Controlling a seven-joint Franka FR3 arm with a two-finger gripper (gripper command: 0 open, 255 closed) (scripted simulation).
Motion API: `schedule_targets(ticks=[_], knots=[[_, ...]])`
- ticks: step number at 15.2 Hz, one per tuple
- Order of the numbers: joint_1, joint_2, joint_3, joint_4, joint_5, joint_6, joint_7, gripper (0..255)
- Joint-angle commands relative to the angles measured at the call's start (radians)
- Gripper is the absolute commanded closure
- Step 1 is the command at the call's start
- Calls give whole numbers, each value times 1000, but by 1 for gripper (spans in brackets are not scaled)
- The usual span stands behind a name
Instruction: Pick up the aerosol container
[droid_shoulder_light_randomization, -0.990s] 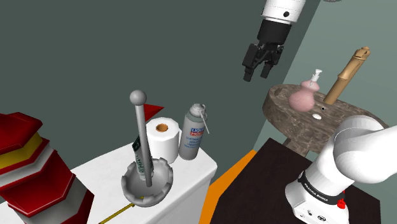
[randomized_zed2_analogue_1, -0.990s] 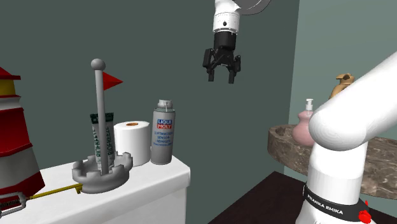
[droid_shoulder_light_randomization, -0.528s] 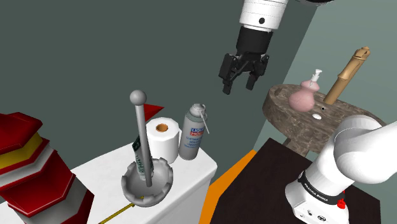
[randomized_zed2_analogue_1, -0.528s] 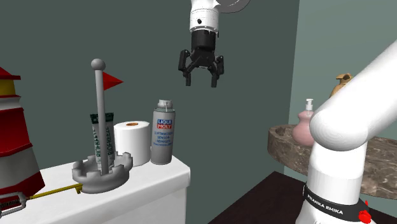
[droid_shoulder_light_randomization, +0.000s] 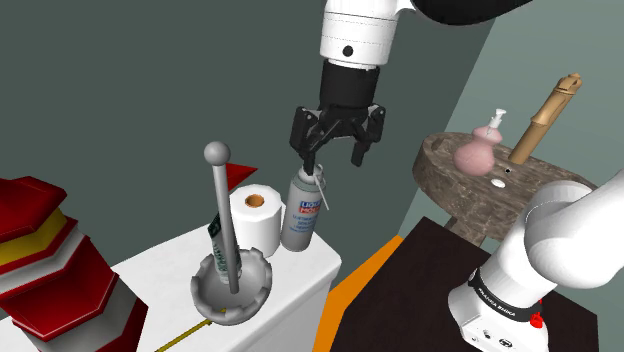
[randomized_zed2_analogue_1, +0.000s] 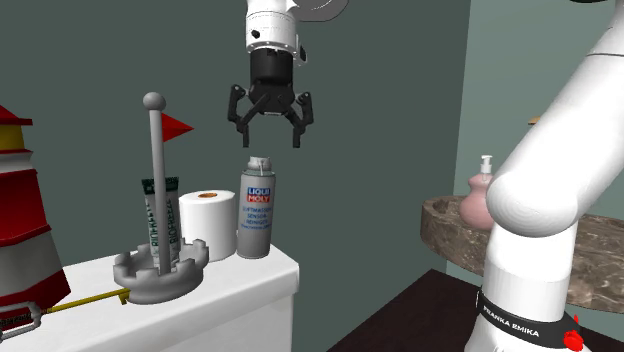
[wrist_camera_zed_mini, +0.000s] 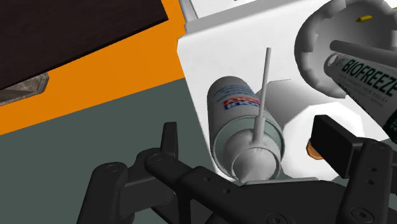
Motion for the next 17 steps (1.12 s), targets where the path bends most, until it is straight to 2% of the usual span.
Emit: schedule_targets(ticks=[1, 10, 11, 17], knots=[[-6, 55, 41, 50, -8, 5, 67, 0], [-1, 59, 56, -48, 1, 106, 59, 0], [-1, 59, 56, -50, 1, 108, 58, 255], [-1, 61, 56, -48, 0, 108, 58, 255]])
